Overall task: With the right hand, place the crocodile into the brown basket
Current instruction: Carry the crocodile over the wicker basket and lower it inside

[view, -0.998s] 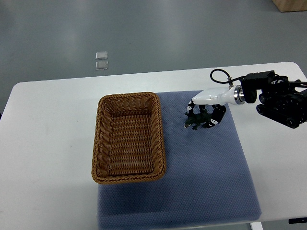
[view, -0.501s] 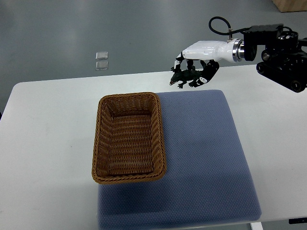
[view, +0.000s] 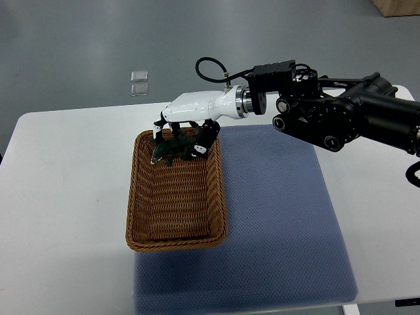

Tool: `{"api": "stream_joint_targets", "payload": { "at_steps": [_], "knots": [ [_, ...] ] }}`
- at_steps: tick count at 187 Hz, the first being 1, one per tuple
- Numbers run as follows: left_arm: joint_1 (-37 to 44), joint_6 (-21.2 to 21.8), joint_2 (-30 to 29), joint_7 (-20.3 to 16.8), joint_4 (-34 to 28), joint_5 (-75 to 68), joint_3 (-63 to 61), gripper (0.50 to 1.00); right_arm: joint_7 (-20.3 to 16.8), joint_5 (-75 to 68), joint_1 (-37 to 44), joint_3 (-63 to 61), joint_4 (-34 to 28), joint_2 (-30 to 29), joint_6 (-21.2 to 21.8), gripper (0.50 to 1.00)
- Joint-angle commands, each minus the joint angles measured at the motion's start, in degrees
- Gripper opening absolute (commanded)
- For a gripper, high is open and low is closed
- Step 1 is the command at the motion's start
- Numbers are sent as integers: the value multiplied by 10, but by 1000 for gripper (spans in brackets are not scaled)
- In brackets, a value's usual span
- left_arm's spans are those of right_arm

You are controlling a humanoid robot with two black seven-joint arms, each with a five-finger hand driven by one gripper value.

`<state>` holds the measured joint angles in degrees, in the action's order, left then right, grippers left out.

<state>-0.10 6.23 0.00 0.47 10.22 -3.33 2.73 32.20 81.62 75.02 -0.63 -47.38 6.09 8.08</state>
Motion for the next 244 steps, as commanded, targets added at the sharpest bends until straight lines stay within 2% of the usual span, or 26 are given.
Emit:
{"api": "stream_joint_targets", "payload": {
  "at_steps": [1,36,41,51,62,73,82,98,109,116,177,244],
  "knots": [
    [-1,0,0,1,0,0,0,1000,-1,5,-15,5,1,-15,0,500],
    [-1,0,0,0,0,0,0,1000,-2,11,-42,12,3,-17,-1,500],
    [-1,0,0,0,0,0,0,1000,-1,13,-45,16,4,-16,-3,529],
    [-1,0,0,0,0,0,0,1000,-1,13,-49,22,6,-15,-5,549],
    [-1,0,0,1,1,0,0,1000,-1,13,-50,27,7,-14,-7,651],
    [-1,0,0,0,1,0,0,1000,0,13,-50,27,8,-12,-10,719],
    [-2,0,0,0,1,0,0,1000,0,13,-50,27,8,-10,-14,795],
    [-2,0,0,0,1,0,0,1000,0,13,-50,28,8,-7,-25,856],
    [-2,0,0,1,1,0,0,1000,1,13,-50,28,8,-6,-28,868],
    [-2,0,0,0,0,0,0,1000,0,13,-49,27,7,-6,-28,895],
    [-2,0,0,0,1,0,-1,1000,1,13,-49,26,6,16,-29,923],
    [-2,0,0,0,0,0,0,1000,3,6,-50,22,4,15,-29,928]
  ]
}}
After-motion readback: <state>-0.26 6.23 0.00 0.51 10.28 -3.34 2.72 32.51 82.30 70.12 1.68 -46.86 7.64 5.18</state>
